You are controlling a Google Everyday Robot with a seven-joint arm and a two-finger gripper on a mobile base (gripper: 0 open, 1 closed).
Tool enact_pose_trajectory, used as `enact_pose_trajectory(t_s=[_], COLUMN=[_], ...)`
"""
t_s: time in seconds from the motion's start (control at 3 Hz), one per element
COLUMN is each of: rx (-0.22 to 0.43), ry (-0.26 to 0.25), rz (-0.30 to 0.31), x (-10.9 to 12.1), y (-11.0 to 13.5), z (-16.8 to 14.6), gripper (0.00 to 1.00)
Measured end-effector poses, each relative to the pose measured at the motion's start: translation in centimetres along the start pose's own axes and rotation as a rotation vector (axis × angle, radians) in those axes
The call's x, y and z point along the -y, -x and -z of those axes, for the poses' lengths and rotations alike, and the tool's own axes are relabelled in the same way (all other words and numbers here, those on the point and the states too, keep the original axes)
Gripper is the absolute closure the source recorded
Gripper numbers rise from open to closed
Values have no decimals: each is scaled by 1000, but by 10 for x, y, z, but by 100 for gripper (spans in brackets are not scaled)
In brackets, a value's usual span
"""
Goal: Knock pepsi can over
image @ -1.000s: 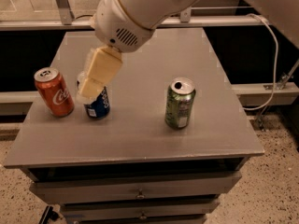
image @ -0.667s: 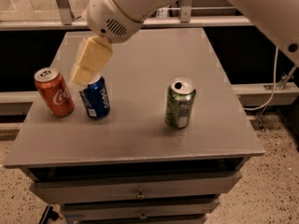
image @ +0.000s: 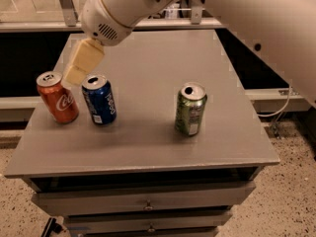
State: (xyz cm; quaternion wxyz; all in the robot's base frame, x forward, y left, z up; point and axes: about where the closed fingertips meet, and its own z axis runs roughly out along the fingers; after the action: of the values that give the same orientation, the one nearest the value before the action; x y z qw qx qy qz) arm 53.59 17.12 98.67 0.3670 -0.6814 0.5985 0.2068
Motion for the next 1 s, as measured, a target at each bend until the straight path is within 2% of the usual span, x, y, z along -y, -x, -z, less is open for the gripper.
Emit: enact_pose_trajectory(t_s=[0.67, 1.0], rx=[18, 27], ry=[18, 17], rz=[-61, -88], x=[-9, -21], y=[-22, -32], z=[-40, -43], gripper=[0, 0])
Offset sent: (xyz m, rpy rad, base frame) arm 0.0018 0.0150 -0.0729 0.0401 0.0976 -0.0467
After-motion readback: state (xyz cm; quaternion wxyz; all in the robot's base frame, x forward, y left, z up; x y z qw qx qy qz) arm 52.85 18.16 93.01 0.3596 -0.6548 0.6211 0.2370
